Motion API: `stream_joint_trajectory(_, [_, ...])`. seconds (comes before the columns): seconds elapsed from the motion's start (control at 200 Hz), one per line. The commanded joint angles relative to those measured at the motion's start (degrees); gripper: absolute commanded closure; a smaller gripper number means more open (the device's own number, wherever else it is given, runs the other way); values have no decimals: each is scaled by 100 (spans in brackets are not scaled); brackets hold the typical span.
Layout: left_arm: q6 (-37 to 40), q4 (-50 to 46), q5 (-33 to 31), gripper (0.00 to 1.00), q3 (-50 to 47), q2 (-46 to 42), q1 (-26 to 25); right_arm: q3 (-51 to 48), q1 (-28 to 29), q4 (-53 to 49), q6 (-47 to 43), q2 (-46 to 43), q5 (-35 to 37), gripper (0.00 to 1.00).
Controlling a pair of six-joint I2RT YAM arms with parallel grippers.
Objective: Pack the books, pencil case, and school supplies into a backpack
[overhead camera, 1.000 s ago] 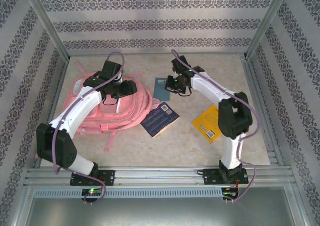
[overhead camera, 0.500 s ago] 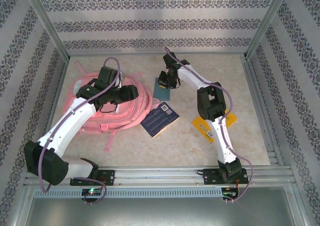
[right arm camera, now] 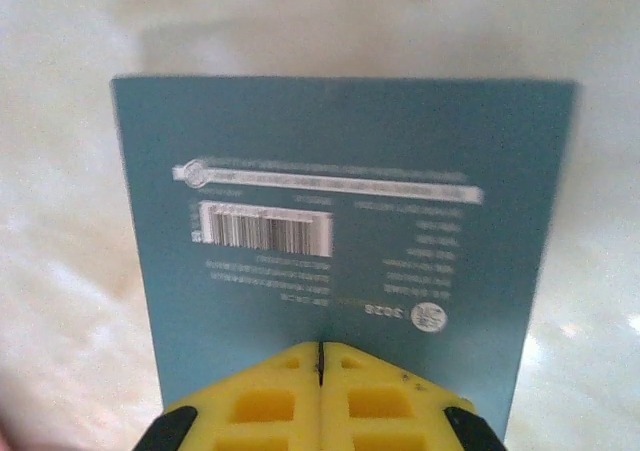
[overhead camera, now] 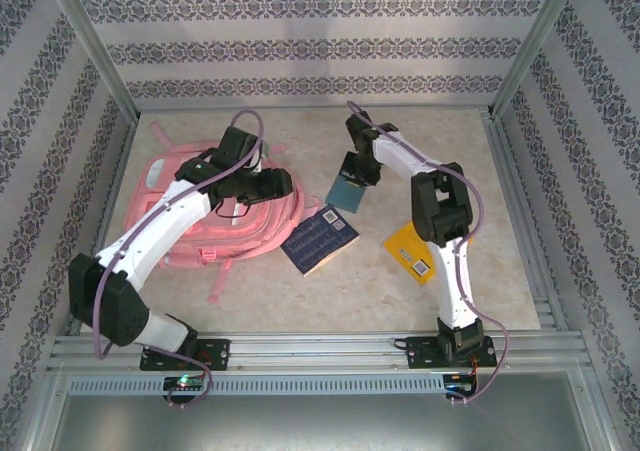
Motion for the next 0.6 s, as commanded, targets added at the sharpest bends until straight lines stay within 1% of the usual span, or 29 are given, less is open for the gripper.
stream_joint_trajectory(0.0, [88,-74,-56,38,456,354,-264,-1071,-102,2,337,-742,463,100])
stream_joint_trajectory(0.085, [97,23,-43,38,779,745,-457,-2060,-154,579,744,-1471,216,100])
stream_joint_trajectory(0.16, [97,100,50,38,1044,1138,-641,-2666,-164,920,944,-1915,-101,100])
stream_joint_trajectory(0.21, [99,120,91,37,1231,1387,-763,-2912,-167,1075,940,-2095,-410,98])
stream_joint_trajectory(0.27, [65,179,135,37,1389,1664,-865,-3004,-168,972,830,-2241,-540,95])
stream_joint_trajectory(0.3, [31,205,155,37,1450,1792,-905,-3007,-193,918,618,-2318,-566,92])
stream_joint_trajectory(0.385, [-171,313,218,37,1616,2127,-1017,-2854,-297,710,-79,-2545,-382,77])
stream_joint_trajectory(0.425, [-362,414,245,37,1656,2277,-1064,-2751,-406,639,-335,-2604,-308,66])
stream_joint_trajectory(0.475, [-582,514,370,38,1725,2495,-1116,-2581,-551,607,-649,-2614,-261,55])
stream_joint_trajectory(0.595, [-868,625,492,38,1961,3045,-1265,-1769,-842,218,-1424,-2167,37,39])
